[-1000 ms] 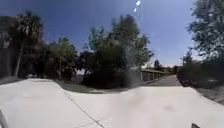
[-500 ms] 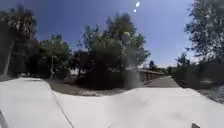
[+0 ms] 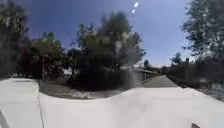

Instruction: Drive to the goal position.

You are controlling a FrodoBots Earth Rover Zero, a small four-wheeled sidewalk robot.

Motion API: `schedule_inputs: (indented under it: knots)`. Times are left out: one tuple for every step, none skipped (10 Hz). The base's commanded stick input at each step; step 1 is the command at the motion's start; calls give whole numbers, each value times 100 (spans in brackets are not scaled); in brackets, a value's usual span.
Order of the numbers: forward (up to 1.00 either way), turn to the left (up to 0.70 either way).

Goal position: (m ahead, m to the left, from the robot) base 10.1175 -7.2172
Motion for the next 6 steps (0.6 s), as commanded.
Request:
schedule_inputs:
  knots:
    - [70, -14]
    - [53, -28]
    - [14, -59]
    - [0, -70]
    - [0, -70]
    - [0, -70]
